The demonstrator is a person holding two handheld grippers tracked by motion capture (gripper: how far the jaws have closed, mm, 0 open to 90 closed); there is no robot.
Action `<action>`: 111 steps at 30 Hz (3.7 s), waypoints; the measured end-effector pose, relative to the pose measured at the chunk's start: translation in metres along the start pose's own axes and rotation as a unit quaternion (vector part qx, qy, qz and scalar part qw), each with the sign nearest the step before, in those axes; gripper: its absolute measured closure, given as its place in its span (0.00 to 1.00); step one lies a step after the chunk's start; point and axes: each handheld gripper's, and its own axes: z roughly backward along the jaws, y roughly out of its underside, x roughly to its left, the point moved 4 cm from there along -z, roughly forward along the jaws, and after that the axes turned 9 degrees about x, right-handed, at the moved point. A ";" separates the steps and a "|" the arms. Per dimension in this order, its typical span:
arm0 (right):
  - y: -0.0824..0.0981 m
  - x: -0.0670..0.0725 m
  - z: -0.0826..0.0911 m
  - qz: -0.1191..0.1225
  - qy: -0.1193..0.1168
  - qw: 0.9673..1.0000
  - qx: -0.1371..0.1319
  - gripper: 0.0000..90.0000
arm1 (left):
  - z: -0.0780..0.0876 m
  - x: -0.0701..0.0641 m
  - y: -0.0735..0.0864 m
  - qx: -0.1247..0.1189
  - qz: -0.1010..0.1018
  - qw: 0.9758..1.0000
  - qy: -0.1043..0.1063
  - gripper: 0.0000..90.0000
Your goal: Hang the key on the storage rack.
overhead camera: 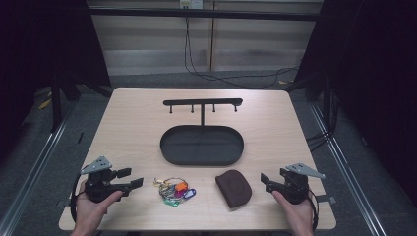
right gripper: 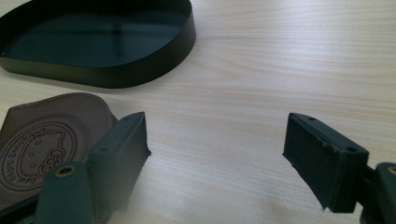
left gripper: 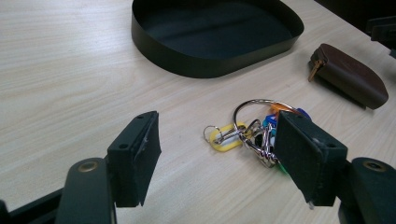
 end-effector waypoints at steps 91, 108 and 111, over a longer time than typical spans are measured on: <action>-0.048 0.086 -0.054 0.112 -0.133 0.909 0.378 0.18 | -0.003 -0.003 0.000 0.010 -0.006 1.000 0.004 0.35; -0.040 0.108 -0.070 0.111 -0.188 0.888 0.405 0.31 | -0.002 -0.003 0.000 0.008 -0.005 1.000 0.006 0.35; -0.040 0.109 -0.068 0.110 -0.184 0.888 0.407 0.32 | -0.002 -0.004 0.000 0.009 -0.005 1.000 0.007 0.34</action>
